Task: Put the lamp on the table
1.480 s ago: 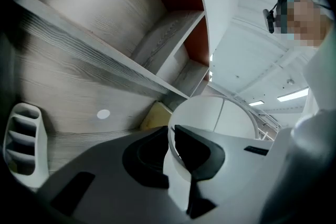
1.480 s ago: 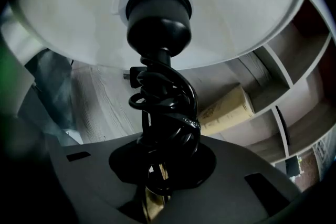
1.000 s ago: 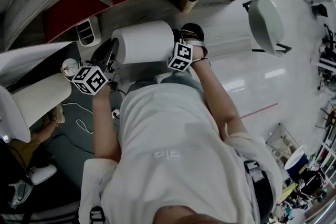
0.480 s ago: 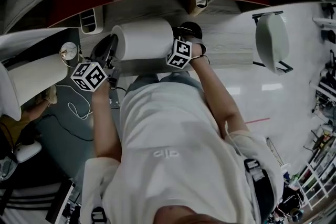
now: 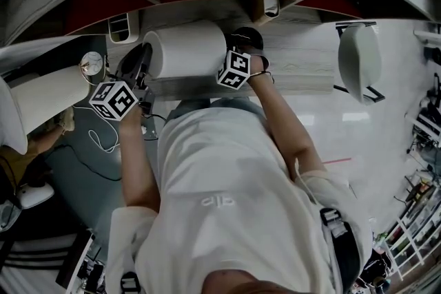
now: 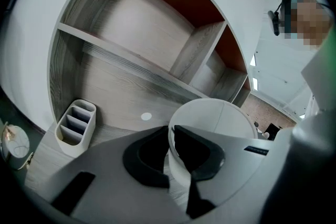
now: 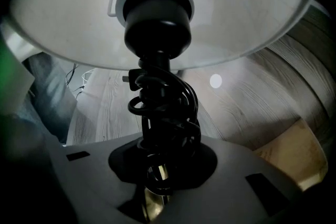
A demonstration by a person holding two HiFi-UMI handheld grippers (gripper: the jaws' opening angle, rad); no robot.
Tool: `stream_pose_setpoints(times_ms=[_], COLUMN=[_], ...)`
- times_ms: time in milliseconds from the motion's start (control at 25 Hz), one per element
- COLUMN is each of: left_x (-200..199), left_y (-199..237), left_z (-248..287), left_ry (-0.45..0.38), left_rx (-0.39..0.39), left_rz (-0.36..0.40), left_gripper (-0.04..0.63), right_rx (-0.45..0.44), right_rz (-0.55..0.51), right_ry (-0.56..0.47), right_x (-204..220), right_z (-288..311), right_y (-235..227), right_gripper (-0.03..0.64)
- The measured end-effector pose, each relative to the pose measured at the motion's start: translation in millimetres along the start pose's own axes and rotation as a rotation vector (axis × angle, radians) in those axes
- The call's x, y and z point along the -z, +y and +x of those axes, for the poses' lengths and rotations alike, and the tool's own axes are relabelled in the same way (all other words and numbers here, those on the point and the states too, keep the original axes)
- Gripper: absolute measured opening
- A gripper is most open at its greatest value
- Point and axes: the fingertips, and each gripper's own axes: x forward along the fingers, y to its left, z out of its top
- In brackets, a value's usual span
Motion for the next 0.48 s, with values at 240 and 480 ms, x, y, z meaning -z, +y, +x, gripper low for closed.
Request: stream_pose_setpoints(times_ms=[240, 480], left_x=[-4.9, -9.4], left_y=[-0.4, -12.0], left_z=[-1.0, 2.9], left_ry=[0.000, -0.007], left_rx=[-0.008, -0.011], left_rz=[-0.002, 0.025], left_gripper=[0.049, 0.048], right_rx=[-0.003, 0.025], right_rz=[0.017, 0.053], right_ry=[-0.019, -0.052], right_x=[-4.2, -0.8], right_z=[1.8, -2.6], right_y=[-2.3, -7.7], right_gripper=[0.107, 0.157])
